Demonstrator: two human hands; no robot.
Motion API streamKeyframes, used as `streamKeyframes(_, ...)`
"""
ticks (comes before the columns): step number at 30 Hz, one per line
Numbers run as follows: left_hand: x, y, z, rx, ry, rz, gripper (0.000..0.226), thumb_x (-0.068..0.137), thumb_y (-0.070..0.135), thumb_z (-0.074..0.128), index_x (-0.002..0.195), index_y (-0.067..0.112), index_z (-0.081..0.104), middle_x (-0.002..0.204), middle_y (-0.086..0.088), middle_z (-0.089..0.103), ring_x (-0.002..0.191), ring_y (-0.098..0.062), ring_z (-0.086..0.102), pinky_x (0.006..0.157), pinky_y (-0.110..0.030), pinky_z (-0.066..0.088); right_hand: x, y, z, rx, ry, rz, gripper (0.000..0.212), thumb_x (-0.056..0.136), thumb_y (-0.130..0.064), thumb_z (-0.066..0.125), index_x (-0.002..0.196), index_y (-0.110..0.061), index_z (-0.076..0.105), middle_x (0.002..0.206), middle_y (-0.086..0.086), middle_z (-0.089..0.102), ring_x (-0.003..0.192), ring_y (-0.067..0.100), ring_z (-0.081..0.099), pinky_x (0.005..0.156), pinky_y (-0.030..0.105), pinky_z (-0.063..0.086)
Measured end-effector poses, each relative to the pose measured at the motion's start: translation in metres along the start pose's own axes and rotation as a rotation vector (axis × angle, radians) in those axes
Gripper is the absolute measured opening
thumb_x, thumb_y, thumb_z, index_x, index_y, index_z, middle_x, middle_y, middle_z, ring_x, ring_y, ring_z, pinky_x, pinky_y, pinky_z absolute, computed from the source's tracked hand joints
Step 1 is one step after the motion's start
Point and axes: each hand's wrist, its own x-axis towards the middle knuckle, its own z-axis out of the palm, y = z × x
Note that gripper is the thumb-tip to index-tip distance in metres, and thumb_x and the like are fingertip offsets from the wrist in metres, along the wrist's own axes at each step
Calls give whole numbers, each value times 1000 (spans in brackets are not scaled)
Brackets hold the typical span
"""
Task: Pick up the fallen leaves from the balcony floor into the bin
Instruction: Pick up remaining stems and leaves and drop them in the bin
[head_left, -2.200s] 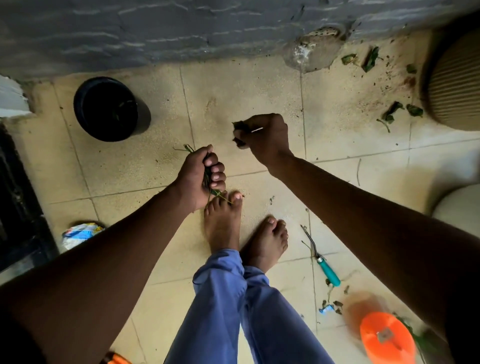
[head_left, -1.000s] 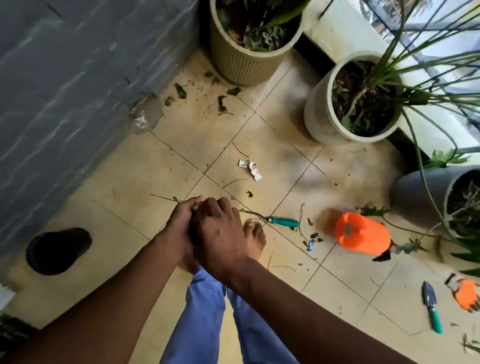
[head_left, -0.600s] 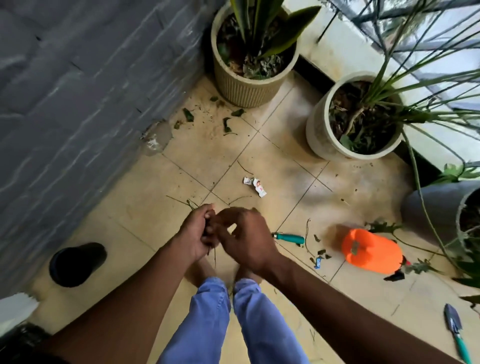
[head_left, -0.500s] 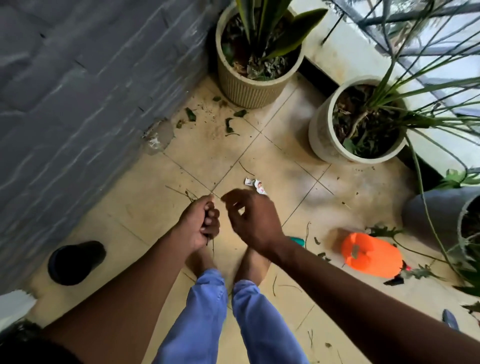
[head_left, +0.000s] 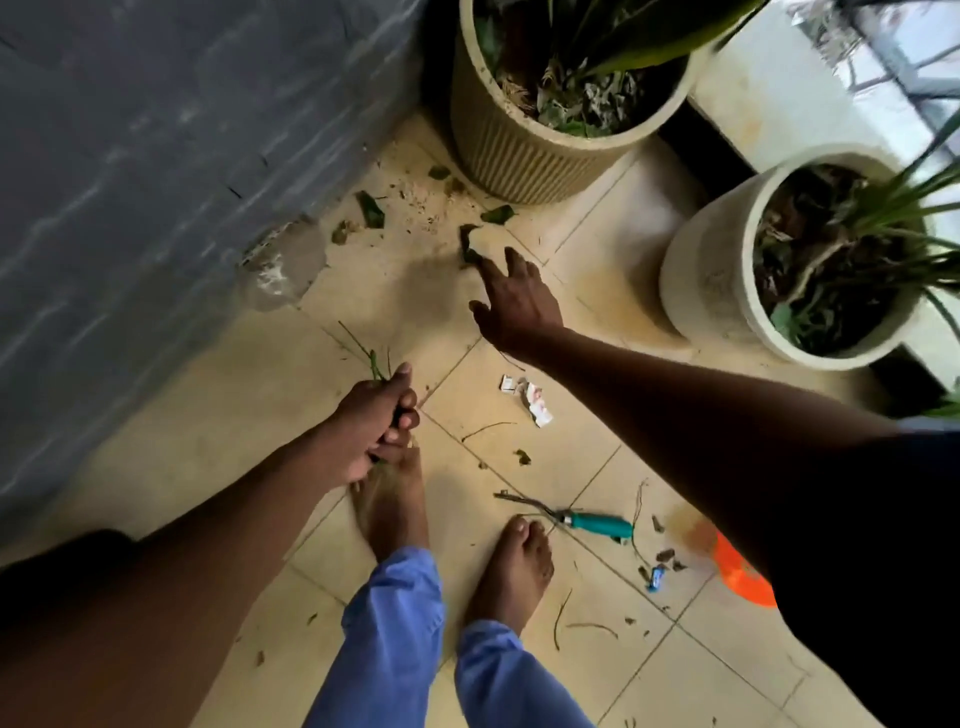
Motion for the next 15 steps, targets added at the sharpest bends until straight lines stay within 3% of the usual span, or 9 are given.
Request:
streamKeyframes(3,21,2,-19,12,0,-20,48,106,50,41,68,20,39,57,-1,39,37,-9,25,34,-12,14,47,8,12,1,13,45,62,100,-41,55,156,-30,29,164,18,19,143,39,32,107,50,45)
streamKeyframes(7,37,10,-38,-10,-30,-44,50,106,51,40,65,22,36,56,0,38,37,-8,24,36,-13,12,88,10,22,17,90,39,46,102,-44,48,146,-34,43,155,10,29,132,35,40,102,50,50)
streamKeyframes(10,44,15,-48,-15,-34,-44,51,106,51,41,65,21,36,56,0,38,36,-7,25,35,-13,13,108,12,33,-29,70,31,51,100,-45,46,150,-35,36,154,11,28,131,35,39,103,51,48)
streamKeyframes(15,53,17,-53,-16,-24,-50,52,106,50,42,63,21,37,56,0,39,36,-7,25,35,-12,14,121,13,41,-20,156,31,47,104,-43,36,145,-19,40,140,10,44,109,26,49,78,42,54)
